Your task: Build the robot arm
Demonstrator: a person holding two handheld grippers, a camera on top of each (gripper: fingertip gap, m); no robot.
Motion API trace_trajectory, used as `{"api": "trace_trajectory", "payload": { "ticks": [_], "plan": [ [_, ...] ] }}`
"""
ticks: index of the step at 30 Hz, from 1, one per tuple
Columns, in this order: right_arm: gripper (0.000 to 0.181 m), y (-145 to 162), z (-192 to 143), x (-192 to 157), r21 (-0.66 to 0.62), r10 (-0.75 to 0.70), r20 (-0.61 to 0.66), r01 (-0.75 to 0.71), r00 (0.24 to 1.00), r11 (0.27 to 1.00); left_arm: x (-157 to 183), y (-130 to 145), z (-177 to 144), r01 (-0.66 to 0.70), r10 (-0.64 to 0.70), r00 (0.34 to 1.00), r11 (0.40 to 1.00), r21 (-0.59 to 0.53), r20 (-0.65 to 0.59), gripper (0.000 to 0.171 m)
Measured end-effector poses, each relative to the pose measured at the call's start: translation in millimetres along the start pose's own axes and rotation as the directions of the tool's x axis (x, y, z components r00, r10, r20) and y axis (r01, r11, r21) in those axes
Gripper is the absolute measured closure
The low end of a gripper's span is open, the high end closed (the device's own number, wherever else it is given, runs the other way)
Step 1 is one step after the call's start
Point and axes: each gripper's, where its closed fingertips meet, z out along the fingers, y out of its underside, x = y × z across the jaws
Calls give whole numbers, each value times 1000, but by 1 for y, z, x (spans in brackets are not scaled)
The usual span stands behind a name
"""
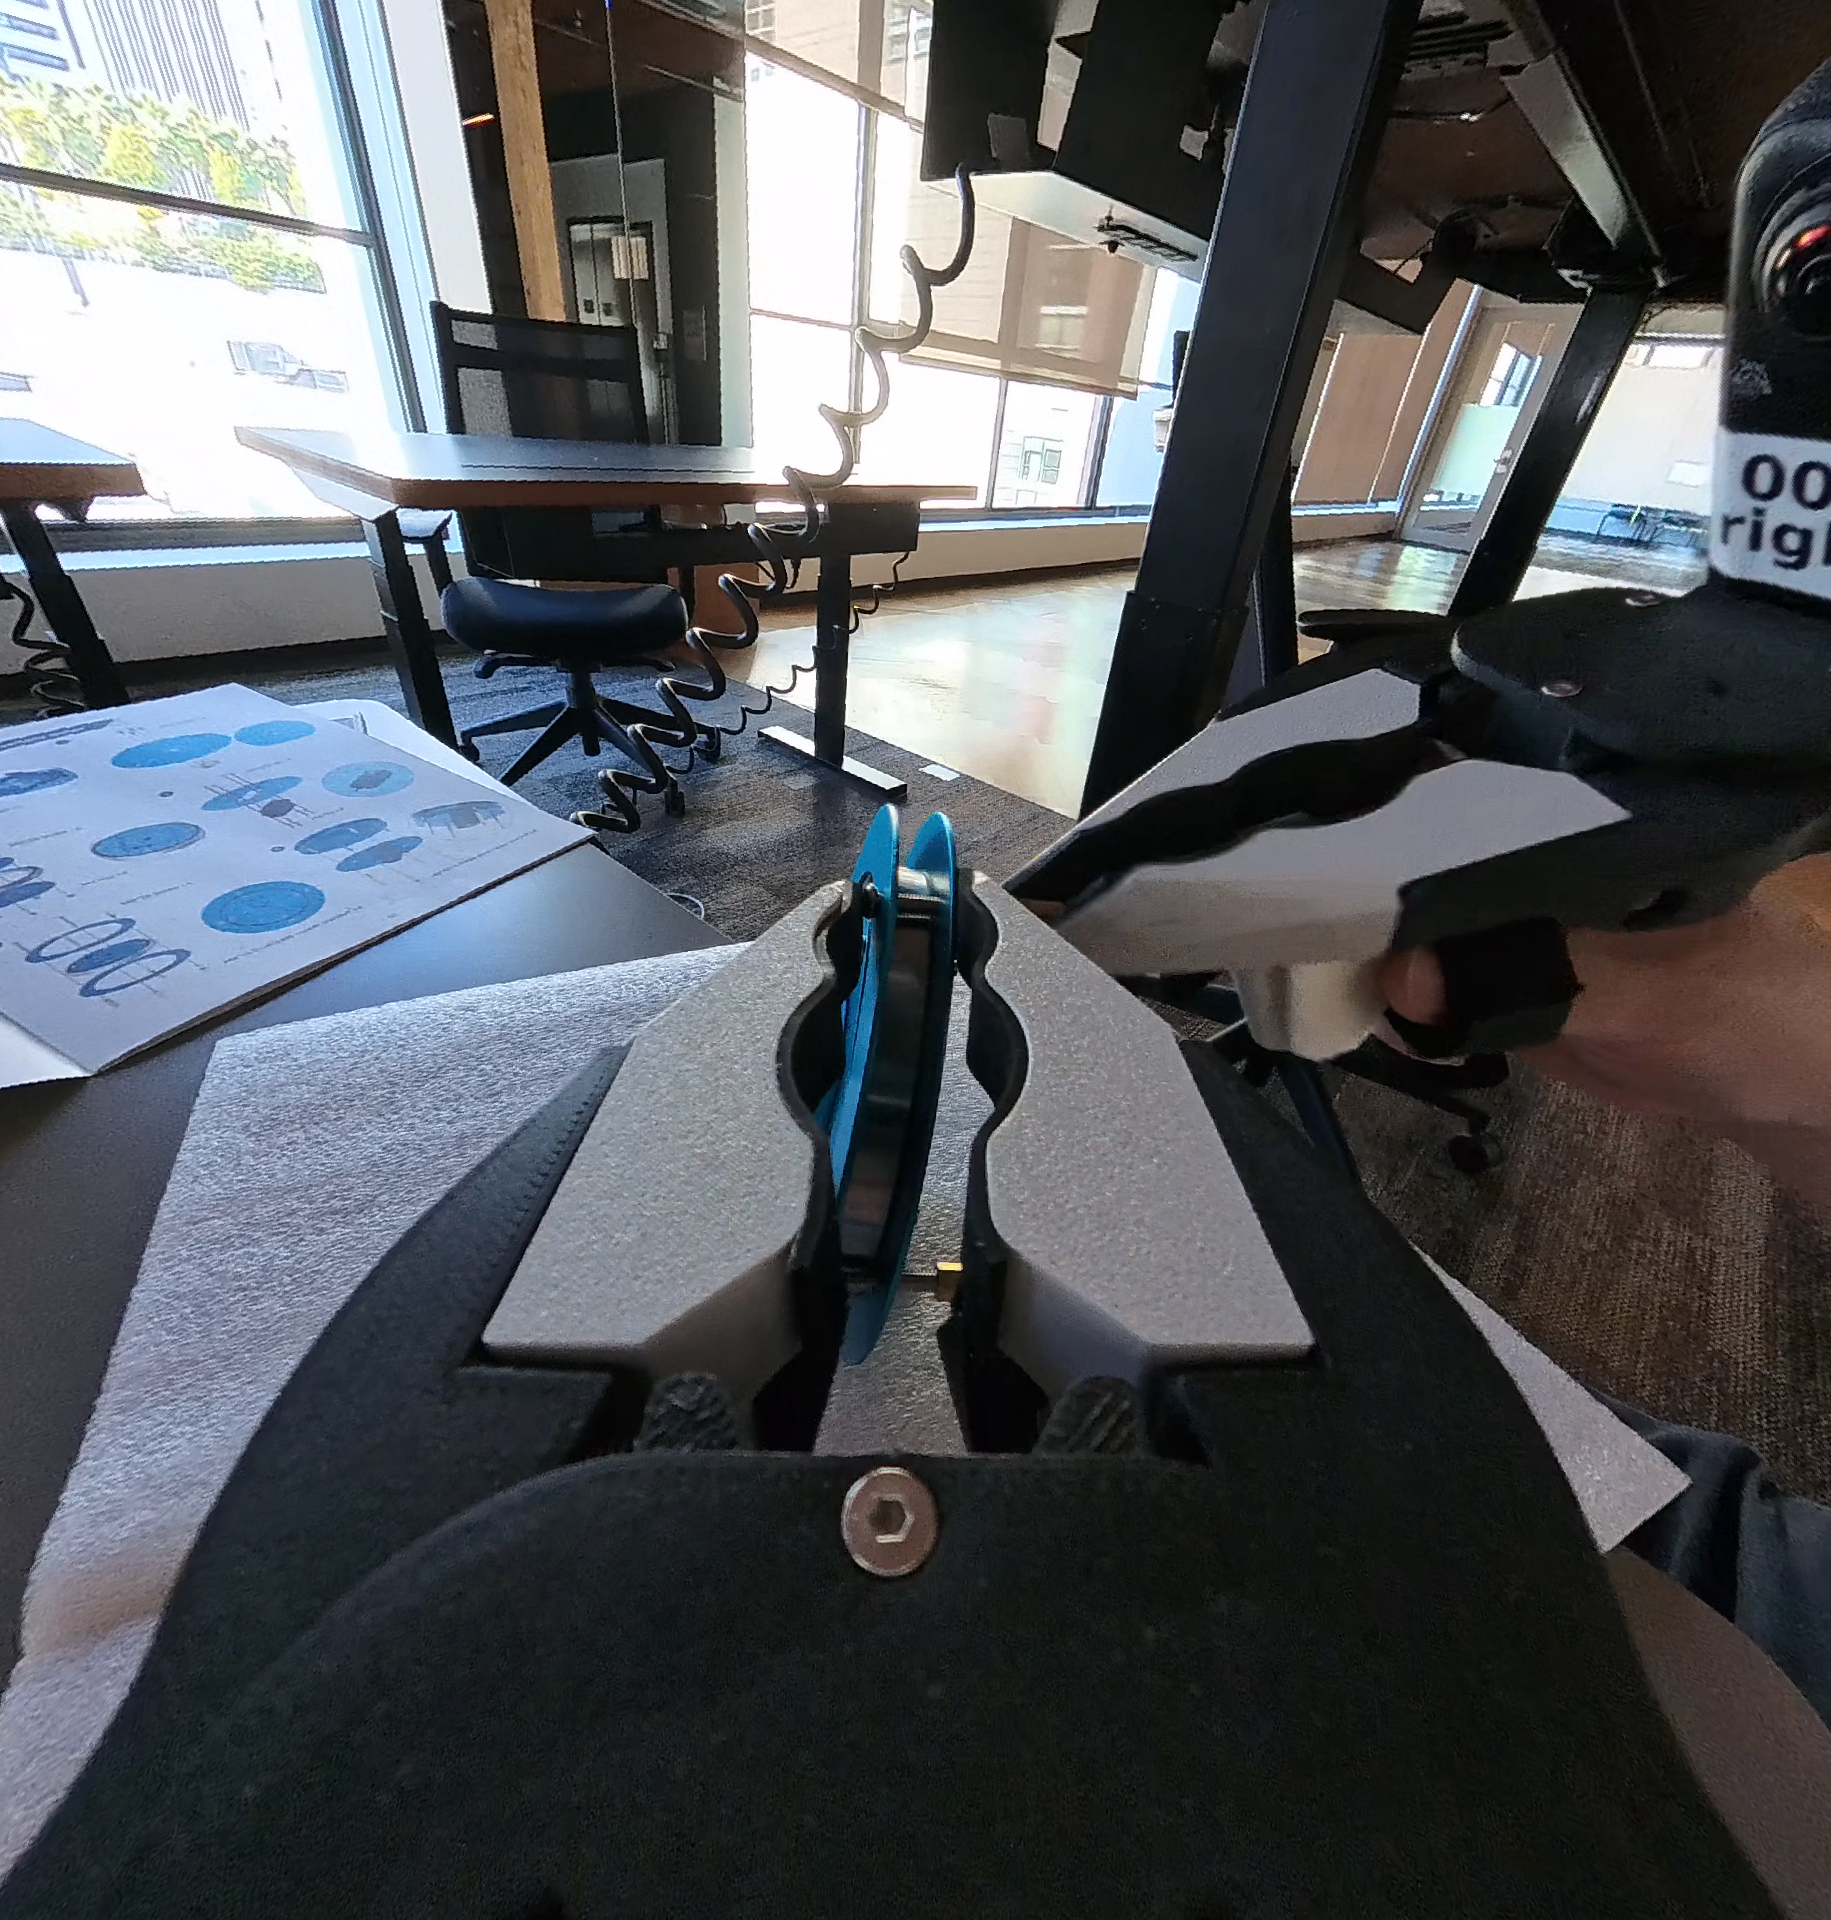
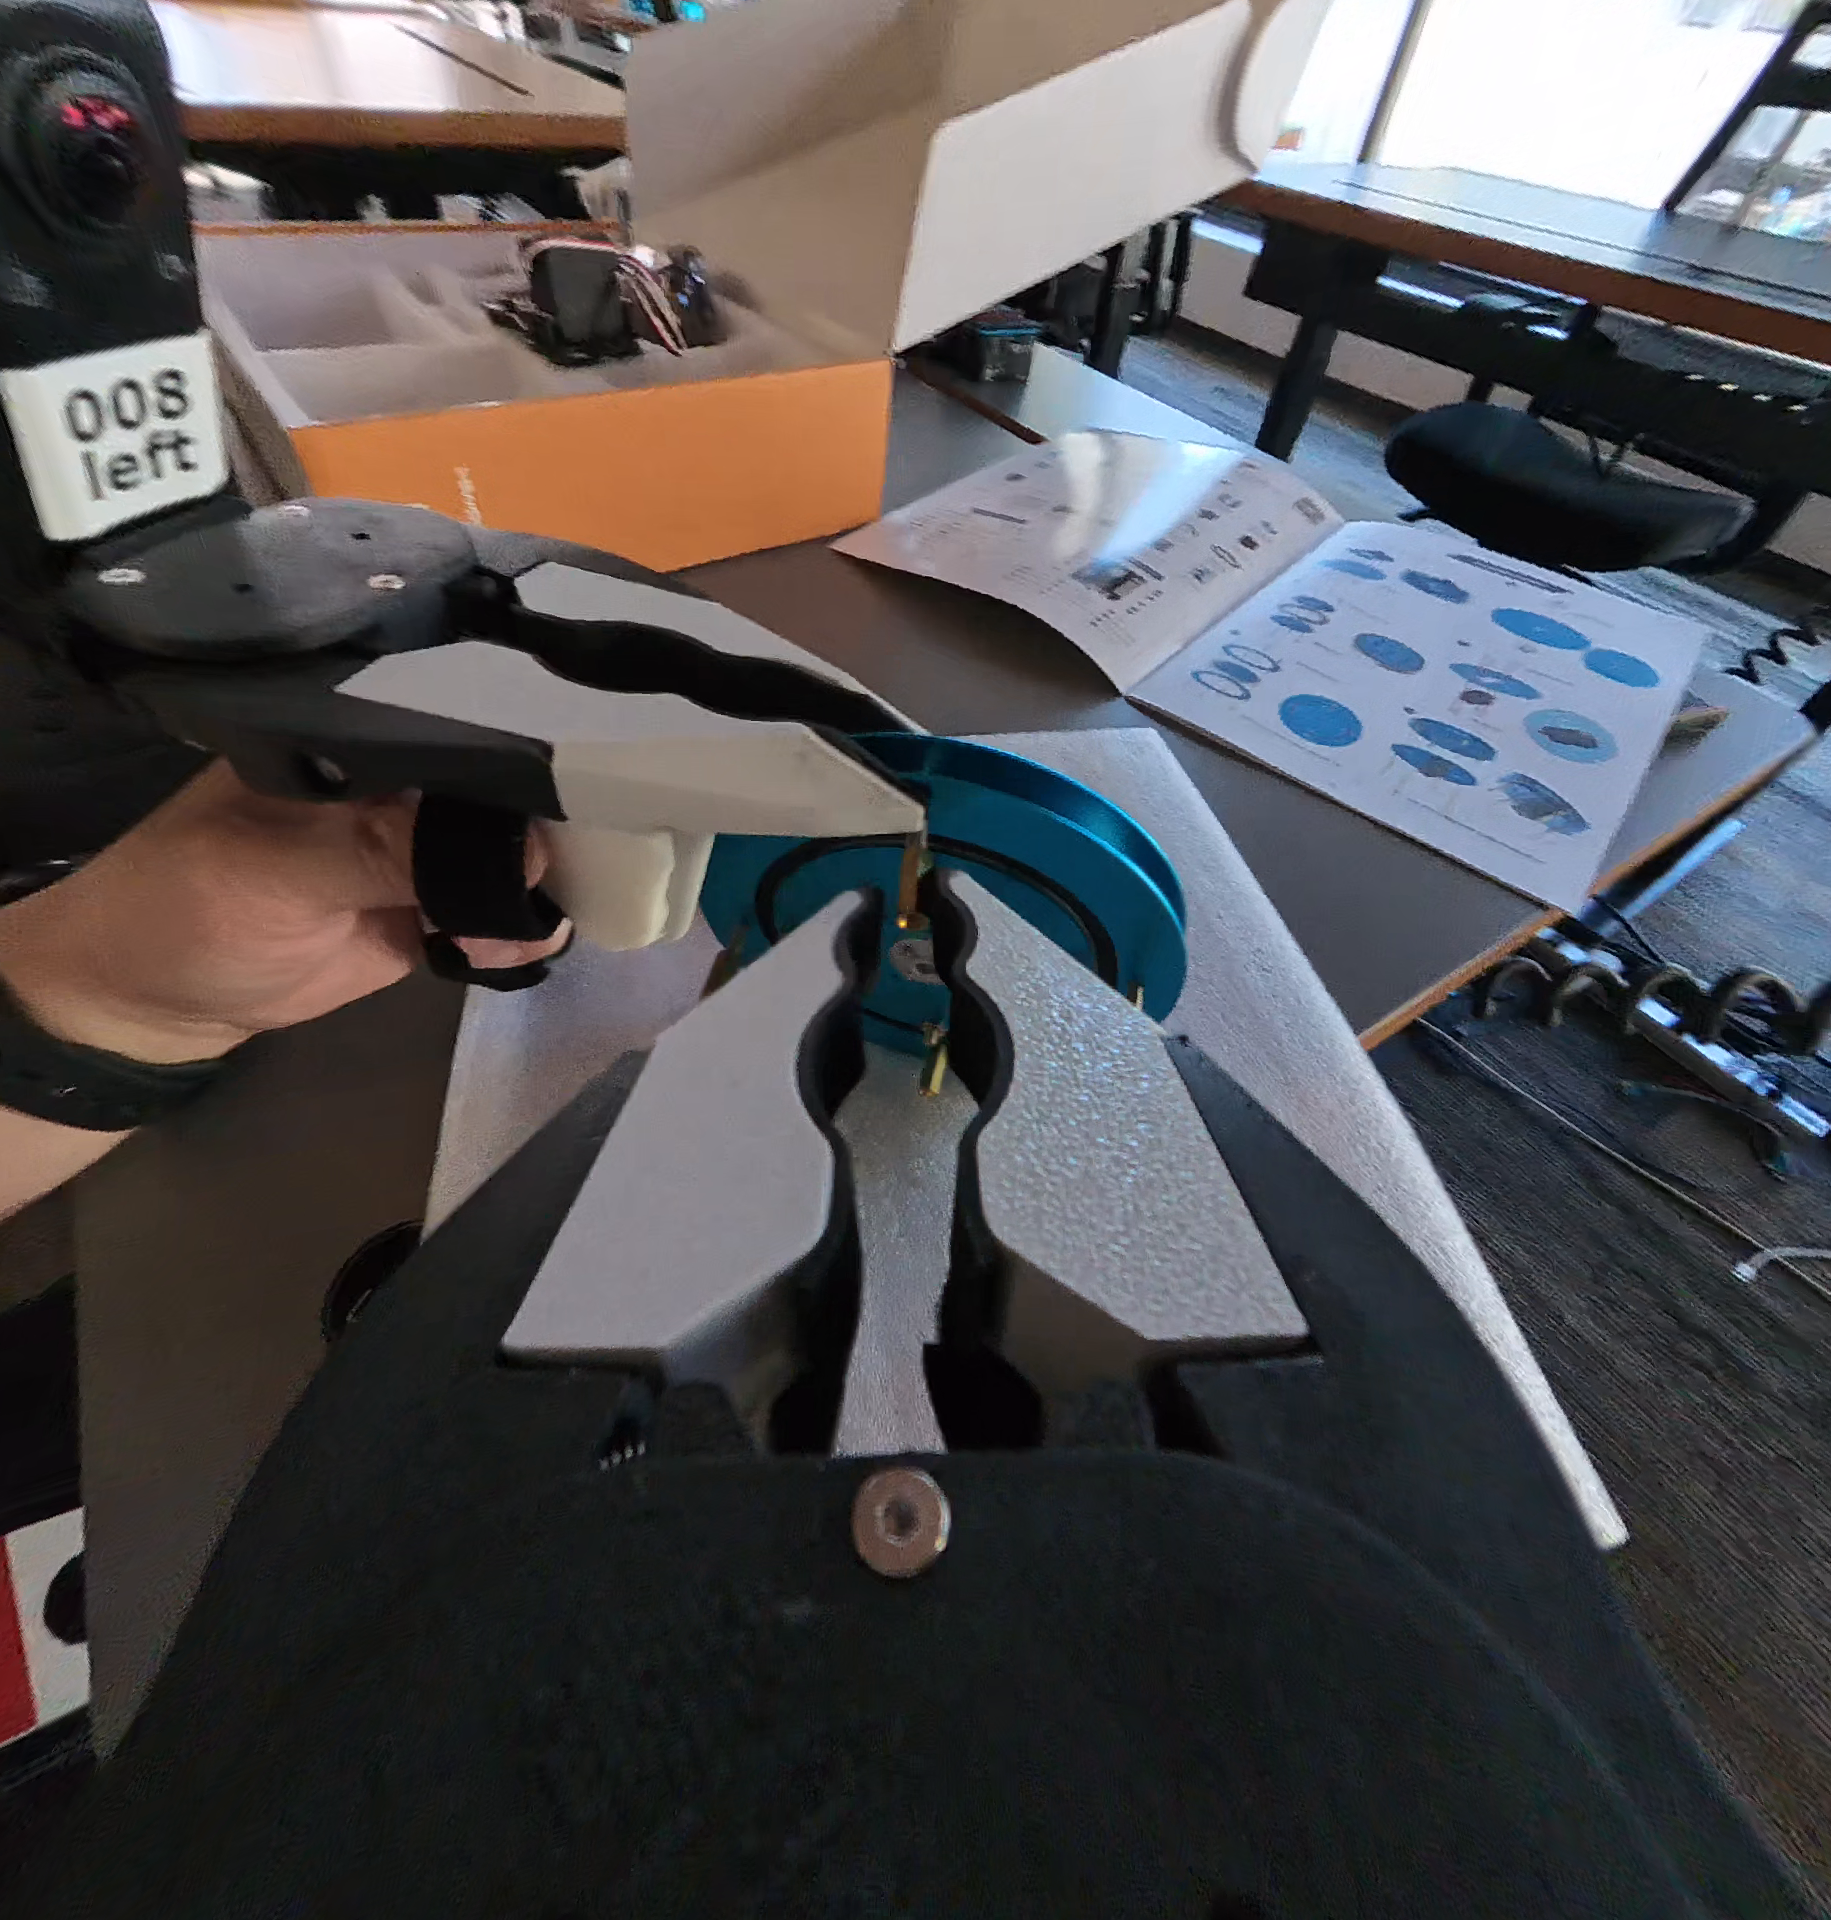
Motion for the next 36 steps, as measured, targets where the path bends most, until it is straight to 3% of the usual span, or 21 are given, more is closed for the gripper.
{"api": "trace_trajectory", "payload": {
  "ticks": [3,9,13,19,21,22,23,24,25,26,27,28,30,32,33,34,36],
  "plan": [
    [177,0,1,0,-12,54,-23,-54,998,998,-1,0,-1,10,-10,1000,1000,3,5,156],
    [177,0,0,-5,0,323,-53,-323,945,946,-1,0,-1,-32,32,999,999,1,36,158],
    [175,1,-1,-5,28,313,-36,-312,949,950,0,1,-1,-39,39,998,999,0,40,157],
    [177,2,0,-3,27,150,-89,-148,985,989,-1,1,-1,-57,57,997,998,-2,57,158],
    [177,1,1,-4,45,237,-53,-235,970,971,-2,0,-2,-51,51,997,999,2,61,158],
    [177,1,2,-6,57,368,19,-368,930,928,-3,0,-2,-48,47,997,999,4,63,158],
    [177,0,3,-7,53,538,126,-547,834,835,-3,0,-3,-46,46,997,999,6,66,158],
    [177,-1,3,-9,15,705,250,-731,663,682,-4,0,-3,-45,45,997,999,7,69,158],
    [177,-2,2,-10,-56,818,370,-869,440,492,-4,0,-3,-46,46,996,999,7,71,158],
    [177,-4,1,-10,-141,857,463,-936,226,322,-4,0,-2,-47,47,996,999,6,70,158],
    [177,-4,0,-10,-179,851,508,-950,131,254,-3,0,-2,-50,50,996,999,5,68,158],
    [177,-3,0,-10,-151,835,522,-944,175,292,-2,0,-1,-57,57,996,998,3,67,157],
    [176,-3,-1,-8,3,752,455,-845,478,535,-1,1,-1,-64,64,996,998,1,65,158],
    [165,-8,-4,-4,151,540,305,-599,785,786,-2,1,-1,-60,60,996,998,2,64,158],
    [161,-10,-5,-1,184,421,203,-457,884,870,-2,1,-1,-56,56,996,998,3,64,158],
    [158,-11,-5,-1,179,305,119,-322,945,930,-2,1,-2,-54,53,997,999,3,64,158],
    [166,-5,0,-4,83,119,3,-119,993,989,-2,0,-1,-53,52,996,999,3,66,158]
  ]
}}
